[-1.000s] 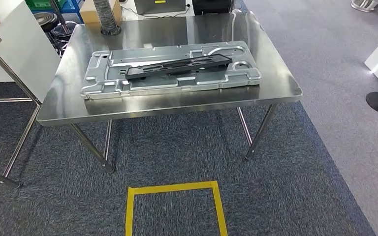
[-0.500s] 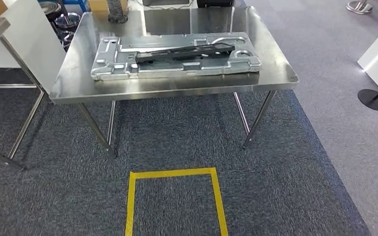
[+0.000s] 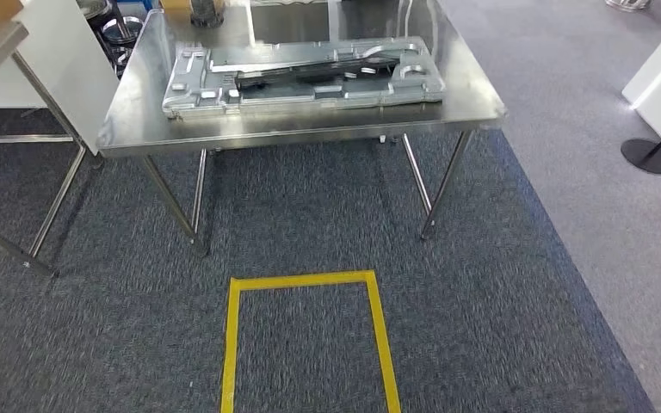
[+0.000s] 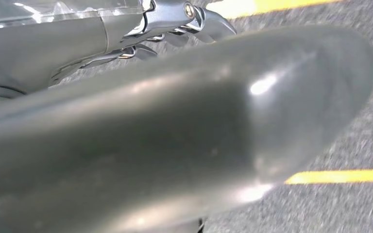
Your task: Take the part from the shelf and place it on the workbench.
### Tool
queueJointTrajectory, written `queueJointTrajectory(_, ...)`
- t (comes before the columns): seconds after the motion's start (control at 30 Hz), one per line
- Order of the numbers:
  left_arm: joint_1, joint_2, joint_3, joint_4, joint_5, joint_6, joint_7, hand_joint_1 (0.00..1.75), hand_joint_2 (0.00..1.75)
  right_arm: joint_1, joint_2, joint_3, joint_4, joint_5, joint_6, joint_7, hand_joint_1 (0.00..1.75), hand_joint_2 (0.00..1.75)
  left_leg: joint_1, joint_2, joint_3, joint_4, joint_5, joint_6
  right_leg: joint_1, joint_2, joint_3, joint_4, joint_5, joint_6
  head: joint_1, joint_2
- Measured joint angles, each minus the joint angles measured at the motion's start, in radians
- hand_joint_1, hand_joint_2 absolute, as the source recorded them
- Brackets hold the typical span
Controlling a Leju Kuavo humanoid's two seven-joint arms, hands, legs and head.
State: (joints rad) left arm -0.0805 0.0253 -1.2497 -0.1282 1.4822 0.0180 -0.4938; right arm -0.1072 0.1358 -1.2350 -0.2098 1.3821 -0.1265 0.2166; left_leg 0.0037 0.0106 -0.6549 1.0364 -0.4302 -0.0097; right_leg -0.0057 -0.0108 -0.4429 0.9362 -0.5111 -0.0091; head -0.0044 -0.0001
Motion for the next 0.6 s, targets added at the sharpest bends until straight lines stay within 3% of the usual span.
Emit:
queueJointTrajectory(0.07,0.002,-0.001,0.0,0.0,0.004,0.0,-0.001,0.0,0.0,0.001,0.0,0.001,0.0,0.001,-0.013,-0.003,0.0,1.75,0.004,-0.002,-0.029,0.119,-0.109,-0.007,0.002,-0.002,-0.028,0.001,0.022,-0.008,-0.004,0.0)
queueJointTrajectory(0.1,0.002,-0.002,0.0,0.0,0.005,0.0,-0.001,0.0,0.0,0.001,0.0,0.001,0.0,0.0,-0.017,-0.005,0.0,1.75,0.005,-0.002,-0.04,0.187,-0.146,-0.01,0.003,-0.003,-0.044,0.002,0.033,-0.009,-0.004,0.0)
queueJointTrajectory(0.13,0.001,-0.002,0.0,0.0,0.006,0.001,-0.001,0.0,0.0,0.001,0.0,0.002,0.0,0.0,-0.019,-0.009,0.0,1.75,0.007,-0.002,-0.042,0.237,-0.158,-0.013,0.003,-0.002,-0.061,0.005,0.043,-0.008,-0.004,0.0)
queueJointTrajectory(0.17,0.001,-0.003,0.0,0.0,0.007,0.003,0.0,0.0,0.0,0.002,0.0,0.002,0.0,-0.001,-0.016,-0.015,0.0,1.31,0.008,-0.002,-0.03,0.259,-0.141,-0.014,0.003,-0.002,-0.077,0.009,0.052,-0.006,-0.004,0.0)
queueJointTrajectory(0.2,0.001,-0.003,0.0,0.0,0.009,0.006,0.003,0.0,0.0,0.002,0.0,0.002,0.0,-0.004,-0.009,-0.026,0.0,0.87,0.009,-0.002,-0.004,0.244,-0.108,-0.015,0.003,-0.002,-0.094,0.014,0.06,-0.003,-0.004,0.0)
queueJointTrajectory(0.23,0.001,-0.003,0.0,0.0,0.011,0.01,0.009,0.0,0.0,0.003,0.0,0.002,0.0,-0.009,0.002,-0.039,0.0,0.44,0.009,-0.002,0.038,0.196,-0.074,-0.013,0.002,-0.002,-0.109,0.021,0.066,0.0,-0.004,0.0)
queueJointTrajectory(0.27,0.001,-0.003,0.0,0.0,0.014,0.014,0.016,0.0,0.0,0.004,0.0,0.002,0.001,-0.014,0.017,-0.052,0.0,0.0,0.008,-0.002,0.093,0.121,-0.061,-0.01,0.003,-0.002,-0.122,0.028,0.071,0.004,-0.004,0.0)
queueJointTrajectory(0.33,-0.001,-0.003,0.0,0.0,0.016,0.022,0.031,0.0,0.0,0.004,0.0,0.002,0.001,-0.025,0.041,-0.068,0.0,0.0,0.005,-0.002,0.183,-0.021,-0.084,0.0,0.005,-0.002,-0.14,0.042,0.081,0.015,-0.004,0.0)
queueJointTrajectory(0.37,-0.001,-0.003,0.0,0.0,0.017,0.024,0.037,0.0,0.0,0.004,0.0,0.001,0.001,-0.03,0.049,-0.071,0.0,0.0,0.003,-0.002,0.204,-0.061,-0.101,0.005,0.005,-0.003,-0.145,0.045,0.086,0.022,-0.003,0.0)
queueJointTrajectory(0.47,0.0,-0.003,0.0,0.0,0.018,0.027,0.05,0.0,0.0,0.003,0.0,0.0,0.001,-0.038,0.058,-0.073,0.0,0.0,0.003,-0.003,0.202,-0.078,-0.103,0.021,0.005,-0.005,-0.15,0.047,0.098,0.036,-0.003,0.0)
queueJointTrajectory(0.6,0.001,-0.003,0.0,0.0,0.018,0.027,0.052,0.0,0.0,0.003,0.0,0.0,0.001,-0.039,0.058,-0.074,0.0,0.0,0.005,-0.002,0.201,-0.082,-0.099,0.025,0.005,-0.005,-0.151,0.047,0.099,0.038,-0.003,0.0)
